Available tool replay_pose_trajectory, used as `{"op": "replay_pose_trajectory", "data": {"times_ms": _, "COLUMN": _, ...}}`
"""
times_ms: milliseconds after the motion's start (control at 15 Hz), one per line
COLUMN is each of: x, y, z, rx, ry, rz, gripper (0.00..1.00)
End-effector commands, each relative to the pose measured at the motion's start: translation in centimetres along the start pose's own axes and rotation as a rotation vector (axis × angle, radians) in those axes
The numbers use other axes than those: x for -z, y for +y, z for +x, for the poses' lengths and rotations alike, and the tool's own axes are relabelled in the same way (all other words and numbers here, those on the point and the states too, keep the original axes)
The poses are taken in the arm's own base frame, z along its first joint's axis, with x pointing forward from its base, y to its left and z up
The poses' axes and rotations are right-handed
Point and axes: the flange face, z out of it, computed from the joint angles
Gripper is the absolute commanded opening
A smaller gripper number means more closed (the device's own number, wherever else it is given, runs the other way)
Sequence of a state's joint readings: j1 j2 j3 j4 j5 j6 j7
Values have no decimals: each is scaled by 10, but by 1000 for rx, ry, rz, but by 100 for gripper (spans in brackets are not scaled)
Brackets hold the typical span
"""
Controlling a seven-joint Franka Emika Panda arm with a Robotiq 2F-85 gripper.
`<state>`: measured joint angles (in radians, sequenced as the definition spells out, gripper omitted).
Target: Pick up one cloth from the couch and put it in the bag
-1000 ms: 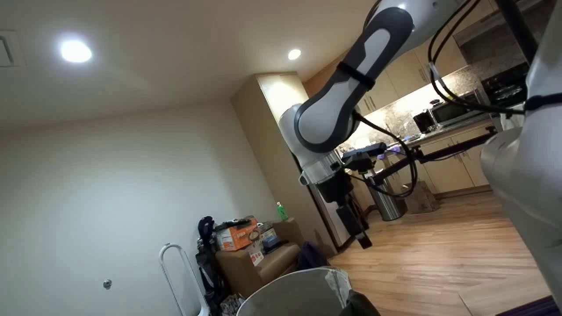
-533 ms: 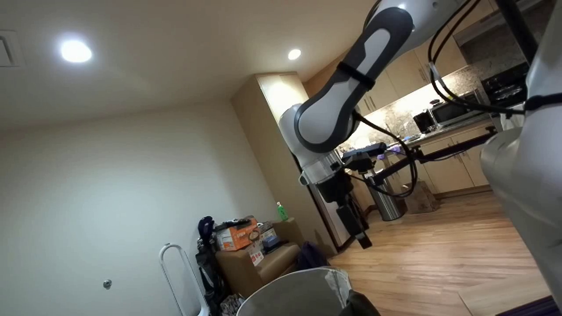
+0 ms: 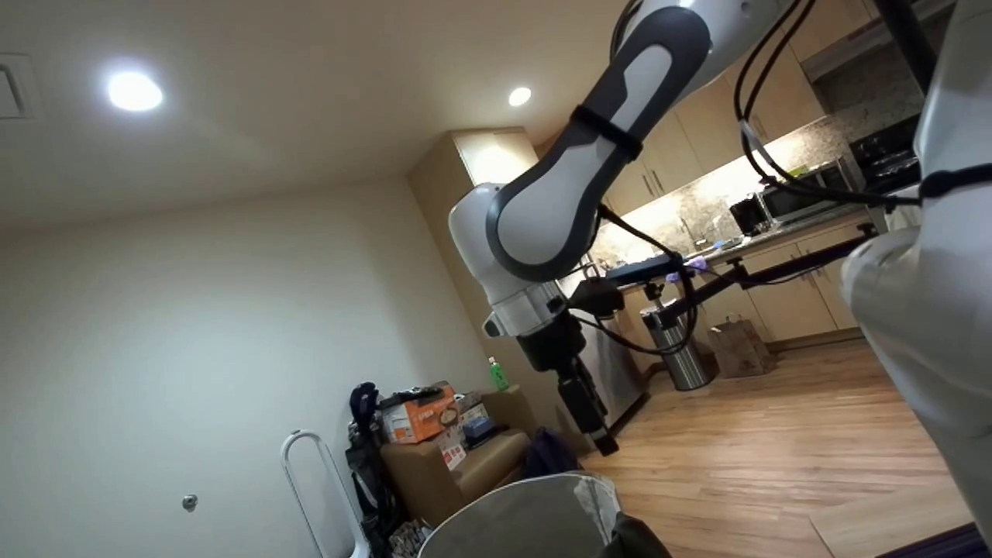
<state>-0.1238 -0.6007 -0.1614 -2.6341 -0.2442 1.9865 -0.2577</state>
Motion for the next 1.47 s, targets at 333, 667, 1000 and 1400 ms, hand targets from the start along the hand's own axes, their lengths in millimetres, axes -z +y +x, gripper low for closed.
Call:
{"op": "replay_pose_trajectory", "data": {"times_ms": 333, "x": -32, "y": -57, "z": 130, "rx": 216, "ry": -62, "rz": -94, "gripper": 100}}
{"op": "replay_pose_trajectory", "data": {"times_ms": 667, "x": -56, "y": -65, "z": 160, "rx": 315, "ry": -78, "rz": -99, "gripper": 100}}
{"op": "replay_pose_trajectory", "data": {"times_ms": 1000, "x": -64, "y": -72, "z": 160, "rx": 291, "ry": -95, "rz": -78, "gripper": 100}}
{"op": "replay_pose_trajectory", "data": {"times_ms": 1400, "x": -45, "y": -154, "z": 233, "rx": 457, "ry": 67, "rz": -111, "gripper": 100}}
